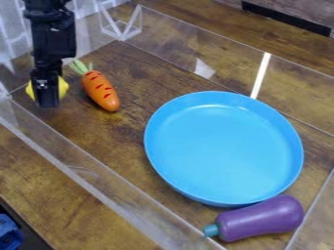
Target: Put the lemon on the blue tray
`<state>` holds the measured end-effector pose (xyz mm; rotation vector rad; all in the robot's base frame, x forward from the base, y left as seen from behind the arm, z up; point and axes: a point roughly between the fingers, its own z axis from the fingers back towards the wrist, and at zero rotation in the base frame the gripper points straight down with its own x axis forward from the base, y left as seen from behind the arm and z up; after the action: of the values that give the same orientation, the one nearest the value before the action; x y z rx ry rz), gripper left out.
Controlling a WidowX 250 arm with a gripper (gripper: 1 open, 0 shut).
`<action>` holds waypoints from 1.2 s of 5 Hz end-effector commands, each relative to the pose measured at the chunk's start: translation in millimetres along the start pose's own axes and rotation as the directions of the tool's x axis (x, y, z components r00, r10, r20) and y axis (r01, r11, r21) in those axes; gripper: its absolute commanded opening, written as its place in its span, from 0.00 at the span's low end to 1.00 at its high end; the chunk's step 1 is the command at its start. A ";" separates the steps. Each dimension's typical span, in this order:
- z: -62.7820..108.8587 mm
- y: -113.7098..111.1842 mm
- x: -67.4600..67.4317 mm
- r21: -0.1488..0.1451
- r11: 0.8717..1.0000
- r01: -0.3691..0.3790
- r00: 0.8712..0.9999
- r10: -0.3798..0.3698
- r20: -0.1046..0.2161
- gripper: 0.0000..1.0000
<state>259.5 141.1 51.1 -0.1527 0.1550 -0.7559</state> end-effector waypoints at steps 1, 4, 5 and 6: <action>29.1 1.5 7.3 0.084 0.992 0.090 0.996 -0.091 0.009 0.00; 26.8 -1.2 13.8 0.085 0.952 0.293 0.956 -0.291 -0.035 0.00; 43.4 0.1 16.2 0.078 0.957 0.280 0.960 -0.278 -0.035 0.00; 80.9 -11.5 27.4 0.086 0.962 0.258 0.966 -0.254 -0.052 0.00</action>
<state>282.2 118.9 104.9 -0.1409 0.1919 -1.0270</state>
